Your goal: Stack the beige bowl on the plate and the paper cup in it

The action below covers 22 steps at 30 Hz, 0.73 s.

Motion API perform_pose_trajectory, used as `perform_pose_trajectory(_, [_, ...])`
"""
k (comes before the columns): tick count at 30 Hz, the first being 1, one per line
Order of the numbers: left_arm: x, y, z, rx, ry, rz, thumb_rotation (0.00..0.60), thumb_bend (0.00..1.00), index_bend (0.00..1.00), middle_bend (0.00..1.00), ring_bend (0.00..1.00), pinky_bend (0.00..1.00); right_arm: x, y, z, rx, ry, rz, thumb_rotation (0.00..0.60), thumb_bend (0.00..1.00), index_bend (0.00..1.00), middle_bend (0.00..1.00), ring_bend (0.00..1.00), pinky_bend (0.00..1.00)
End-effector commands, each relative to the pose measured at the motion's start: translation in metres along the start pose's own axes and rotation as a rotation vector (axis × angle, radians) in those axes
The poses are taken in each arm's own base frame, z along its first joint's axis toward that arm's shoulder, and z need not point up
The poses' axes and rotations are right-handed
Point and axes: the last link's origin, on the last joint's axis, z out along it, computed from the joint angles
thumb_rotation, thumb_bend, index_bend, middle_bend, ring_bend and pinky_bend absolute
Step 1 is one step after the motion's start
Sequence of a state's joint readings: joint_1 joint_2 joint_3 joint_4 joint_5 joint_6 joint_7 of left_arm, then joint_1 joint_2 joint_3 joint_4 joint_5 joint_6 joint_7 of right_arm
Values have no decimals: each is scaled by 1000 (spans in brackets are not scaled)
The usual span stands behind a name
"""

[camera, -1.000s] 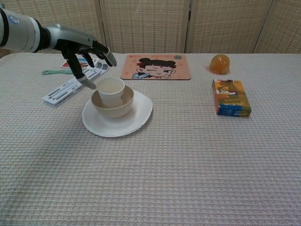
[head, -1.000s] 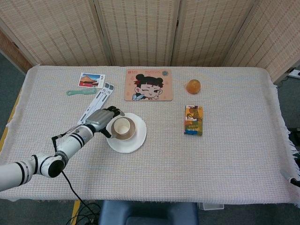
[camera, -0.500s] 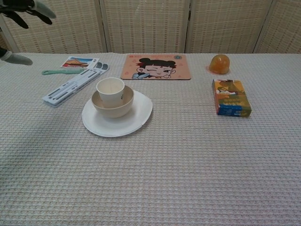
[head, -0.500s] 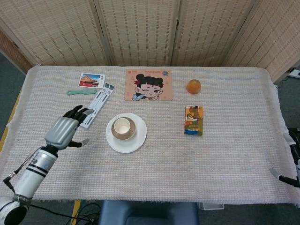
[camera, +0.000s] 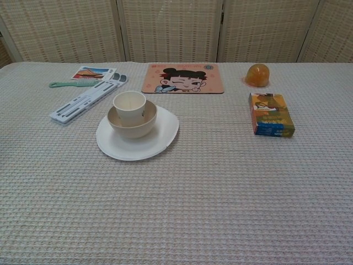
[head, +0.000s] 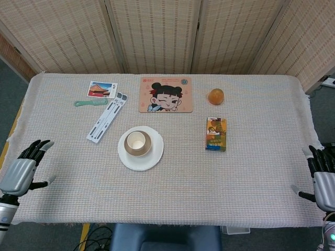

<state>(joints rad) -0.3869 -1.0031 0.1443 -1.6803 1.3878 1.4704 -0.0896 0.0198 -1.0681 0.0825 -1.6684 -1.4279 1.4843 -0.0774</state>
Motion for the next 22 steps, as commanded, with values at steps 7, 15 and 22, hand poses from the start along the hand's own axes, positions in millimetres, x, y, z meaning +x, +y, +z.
perform_pose_trajectory(7, [-24,-29,-24,37,79,61,600,258,98,108,0,199,-3,-6,-3,-16,13,-19,600,129,0,0,0,0])
perform_pose_trajectory(15, [-28,-28,-29,5,108,71,600,258,100,108,0,199,0,-10,-14,-26,32,-15,600,129,0,0,0,0])
perform_pose_trajectory(22, [-25,-32,-31,12,107,58,600,258,101,108,0,198,-10,-18,-10,-2,-1,-44,600,129,0,0,0,0])
